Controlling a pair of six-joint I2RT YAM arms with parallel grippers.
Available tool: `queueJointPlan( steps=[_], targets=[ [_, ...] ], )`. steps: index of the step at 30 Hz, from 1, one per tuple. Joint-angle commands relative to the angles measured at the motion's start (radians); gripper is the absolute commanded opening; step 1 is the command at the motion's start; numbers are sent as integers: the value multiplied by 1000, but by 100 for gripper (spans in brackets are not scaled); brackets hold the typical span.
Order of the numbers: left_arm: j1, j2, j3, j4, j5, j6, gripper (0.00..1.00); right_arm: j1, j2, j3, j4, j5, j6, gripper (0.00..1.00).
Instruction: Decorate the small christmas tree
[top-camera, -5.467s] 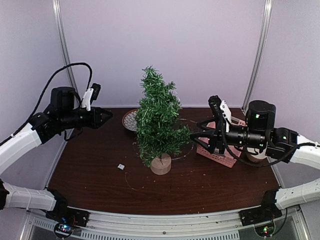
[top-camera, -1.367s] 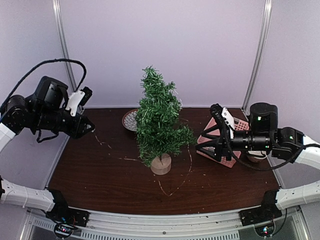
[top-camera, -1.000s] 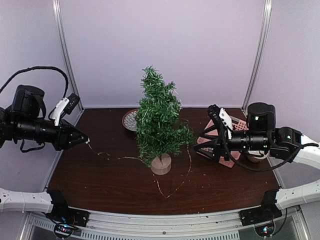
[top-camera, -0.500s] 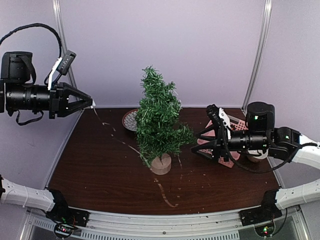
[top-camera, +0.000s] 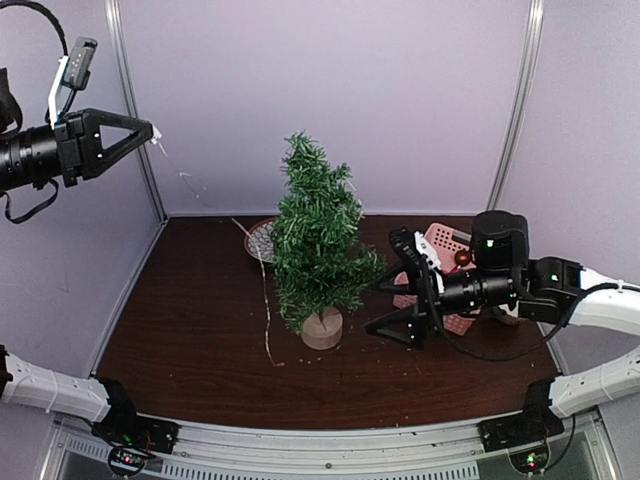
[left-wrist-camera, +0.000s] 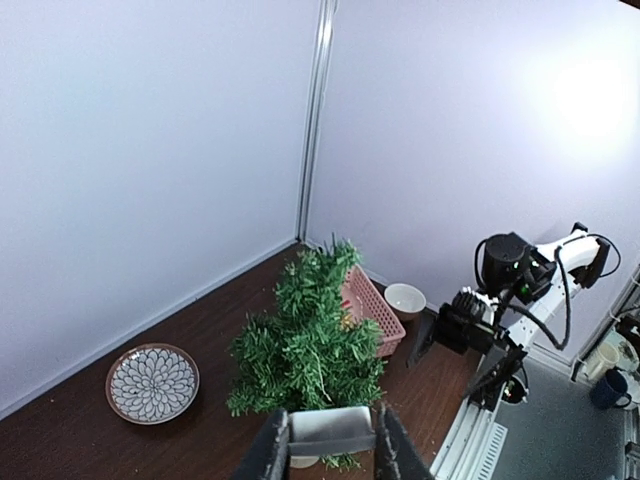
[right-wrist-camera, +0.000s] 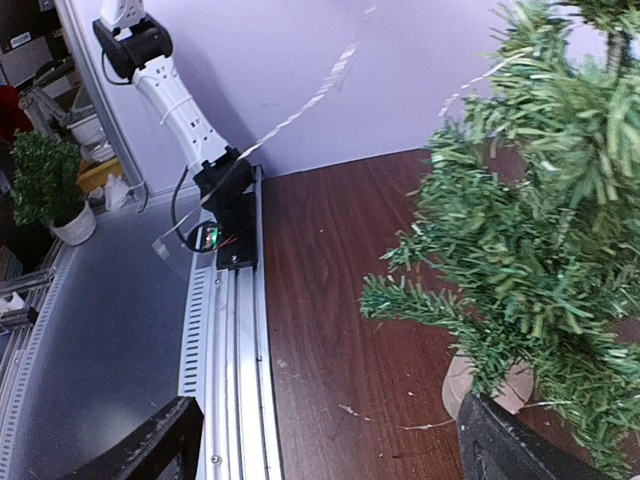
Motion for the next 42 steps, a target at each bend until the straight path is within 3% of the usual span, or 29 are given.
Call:
queueJointPlan(
  steps=[1, 12, 19, 28, 30, 37, 39, 42],
  targets=[
    [-2, 73, 61, 55, -45, 16, 14, 47, 40, 20, 42, -41, -65, 92],
    [1, 192, 238, 25, -113, 63, 15, 118, 163, 100, -14, 27, -204, 92],
    [19, 195, 241, 34, -129, 68, 16, 173, 223, 122, -28, -43, -250, 74],
    [28, 188, 233, 51, -133, 70, 16, 220, 289, 140, -7, 12, -286, 71],
    [30, 186, 233, 56, -135, 72, 16, 230, 299, 144, 3, 21, -287, 63],
    [33, 169, 210, 57, -169, 82, 15, 261, 283, 177, -56, 122, -294, 6],
    [34, 154, 182, 66, -210, 78, 14, 262, 256, 188, -81, 168, -293, 0],
    [37, 132, 129, 77, -313, 69, 14, 261, 199, 213, -129, 260, -310, 0]
  ],
)
